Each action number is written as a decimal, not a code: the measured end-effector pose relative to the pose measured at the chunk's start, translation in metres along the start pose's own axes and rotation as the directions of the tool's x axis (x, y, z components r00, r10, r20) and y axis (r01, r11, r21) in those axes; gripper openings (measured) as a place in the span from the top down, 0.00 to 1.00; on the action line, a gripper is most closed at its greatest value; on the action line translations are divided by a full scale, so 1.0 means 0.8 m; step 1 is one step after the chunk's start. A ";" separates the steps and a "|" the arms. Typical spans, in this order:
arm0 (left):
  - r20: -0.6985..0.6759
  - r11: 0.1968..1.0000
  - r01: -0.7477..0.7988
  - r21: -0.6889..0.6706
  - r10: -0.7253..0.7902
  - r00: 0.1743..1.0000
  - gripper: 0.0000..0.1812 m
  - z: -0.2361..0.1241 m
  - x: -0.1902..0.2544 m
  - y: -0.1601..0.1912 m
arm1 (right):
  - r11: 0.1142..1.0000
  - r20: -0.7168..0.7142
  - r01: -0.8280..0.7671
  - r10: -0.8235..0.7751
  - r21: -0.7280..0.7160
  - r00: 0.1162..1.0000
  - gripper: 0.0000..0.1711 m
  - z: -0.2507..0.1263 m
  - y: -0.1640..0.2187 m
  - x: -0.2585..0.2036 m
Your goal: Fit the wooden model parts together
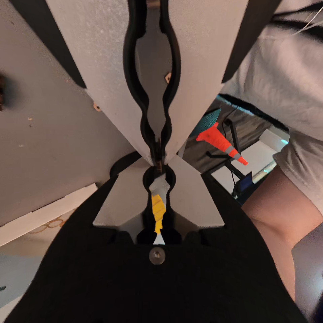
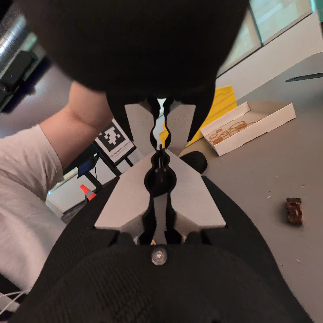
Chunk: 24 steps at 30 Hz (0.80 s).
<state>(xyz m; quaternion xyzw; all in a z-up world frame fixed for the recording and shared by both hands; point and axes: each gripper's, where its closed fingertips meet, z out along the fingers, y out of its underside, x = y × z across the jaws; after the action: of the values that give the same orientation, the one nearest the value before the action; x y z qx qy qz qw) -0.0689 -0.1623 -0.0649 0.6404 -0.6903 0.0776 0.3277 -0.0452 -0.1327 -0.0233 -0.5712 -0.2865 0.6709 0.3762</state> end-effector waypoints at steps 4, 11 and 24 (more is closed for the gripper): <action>0.019 0.981 -0.040 0.190 0.037 0.999 0.94 -0.022 -0.008 -0.020 | 0.991 -0.004 -0.055 0.056 0.119 0.998 0.99 -0.023 -0.034 0.008; 0.095 0.862 -0.108 0.495 0.070 0.993 0.85 -0.052 -0.035 -0.029 | 0.955 -0.016 -0.107 0.116 0.278 0.993 0.99 -0.060 -0.073 0.029; 0.198 0.110 -0.198 0.974 0.016 0.980 0.92 -0.134 -0.043 -0.059 | 0.841 0.043 -0.195 0.201 0.505 0.979 1.00 -0.098 -0.099 0.049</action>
<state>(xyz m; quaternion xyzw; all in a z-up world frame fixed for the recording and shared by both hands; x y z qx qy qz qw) 0.0118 -0.0848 -0.0154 0.6479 -0.5293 0.4950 -0.2348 0.0432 -0.0600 0.0056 -0.4827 -0.0377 0.7544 0.4432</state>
